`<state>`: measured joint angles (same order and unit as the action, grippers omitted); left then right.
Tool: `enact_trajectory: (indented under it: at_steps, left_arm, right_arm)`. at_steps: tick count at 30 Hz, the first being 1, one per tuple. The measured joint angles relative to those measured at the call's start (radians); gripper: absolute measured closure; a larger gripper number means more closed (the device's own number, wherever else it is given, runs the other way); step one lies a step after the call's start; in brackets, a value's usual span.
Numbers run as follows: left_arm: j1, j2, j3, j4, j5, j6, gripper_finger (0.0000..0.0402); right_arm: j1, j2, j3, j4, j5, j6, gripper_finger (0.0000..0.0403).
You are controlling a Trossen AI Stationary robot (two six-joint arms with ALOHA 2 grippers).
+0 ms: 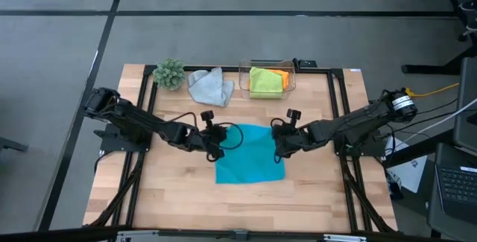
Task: Fold microfiber towels
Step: Fold the blue microfiber cloth
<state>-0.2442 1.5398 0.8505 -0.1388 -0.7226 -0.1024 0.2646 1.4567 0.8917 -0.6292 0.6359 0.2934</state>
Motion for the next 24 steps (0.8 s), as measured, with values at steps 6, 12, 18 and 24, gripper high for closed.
enact_trajectory:
  at_steps: [6, 12, 18, 24]
  left_arm:
    - [-0.066, -0.002, 0.0, 0.004, 0.0, -0.022, 0.0401]
    - [-0.164, -0.005, 0.0, 0.01, 0.01, -0.101, 0.0401]
    - [-0.265, -0.005, 0.0, 0.031, 0.017, -0.107, 0.0401]
    - [-0.325, 0.001, 0.0, 0.036, 0.156, -0.109, 0.0401]
  right_arm:
    - [0.029, 0.0, 0.025, 0.007, -0.175, -0.036, 0.04]
    - [0.079, 0.0, 0.035, 0.058, -0.363, -0.027, 0.0399]
    - [0.142, 0.0, 0.035, 0.065, -0.478, 0.053, 0.0399]
    - [0.213, 0.0, 0.035, 0.063, -0.527, 0.083, 0.0399]
